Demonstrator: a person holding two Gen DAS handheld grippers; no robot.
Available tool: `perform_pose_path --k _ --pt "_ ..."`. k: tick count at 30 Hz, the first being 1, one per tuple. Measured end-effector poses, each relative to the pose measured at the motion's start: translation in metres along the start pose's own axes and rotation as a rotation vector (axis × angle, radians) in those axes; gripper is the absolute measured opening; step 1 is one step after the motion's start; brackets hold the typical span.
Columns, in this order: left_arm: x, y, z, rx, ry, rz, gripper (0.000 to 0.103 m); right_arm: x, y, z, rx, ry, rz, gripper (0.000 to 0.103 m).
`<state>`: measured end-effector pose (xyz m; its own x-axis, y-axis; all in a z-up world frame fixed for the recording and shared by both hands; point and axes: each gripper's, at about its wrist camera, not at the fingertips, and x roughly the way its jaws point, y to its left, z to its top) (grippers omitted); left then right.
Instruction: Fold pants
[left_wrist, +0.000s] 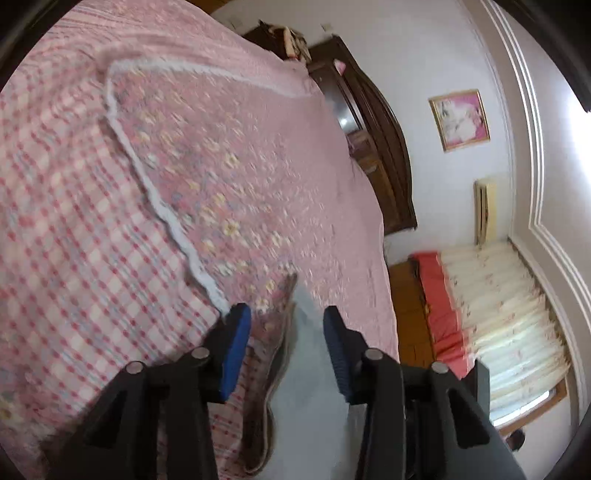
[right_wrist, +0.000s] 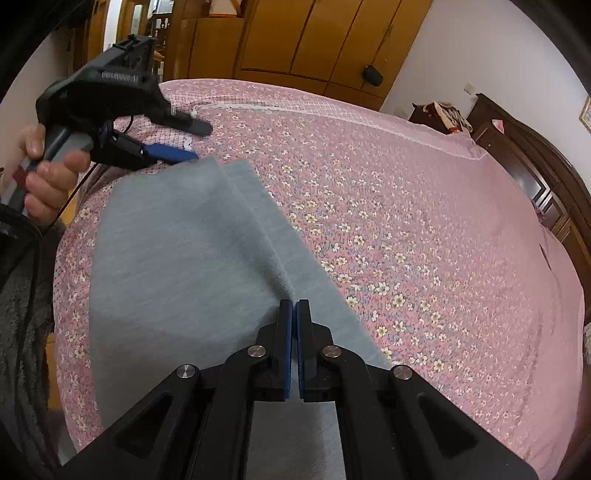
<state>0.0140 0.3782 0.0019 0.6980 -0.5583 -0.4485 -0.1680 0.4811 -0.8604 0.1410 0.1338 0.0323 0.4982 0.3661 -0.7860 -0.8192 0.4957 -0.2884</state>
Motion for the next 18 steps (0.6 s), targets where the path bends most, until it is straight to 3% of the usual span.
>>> perform_pose_path --k 2,5,11,15,18 --pt "0.004 -0.008 -0.005 0.044 0.034 -0.018 0.001 0.001 0.002 -0.001 -0.003 0.002 -0.004 0.003" --pt "-0.001 -0.023 -0.009 0.140 -0.002 0.028 0.003 0.001 0.004 -0.003 -0.001 -0.002 -0.009 0.003" --pt "-0.018 -0.043 -0.017 0.224 -0.102 0.030 0.003 -0.004 0.001 -0.006 0.014 -0.016 -0.010 0.003" --pt "-0.015 -0.055 -0.022 0.278 -0.181 0.157 0.003 -0.011 -0.003 -0.005 0.038 -0.040 -0.006 0.003" --pt "-0.013 -0.048 -0.012 0.215 -0.193 0.090 0.001 -0.011 -0.002 -0.005 0.033 -0.040 -0.007 0.003"
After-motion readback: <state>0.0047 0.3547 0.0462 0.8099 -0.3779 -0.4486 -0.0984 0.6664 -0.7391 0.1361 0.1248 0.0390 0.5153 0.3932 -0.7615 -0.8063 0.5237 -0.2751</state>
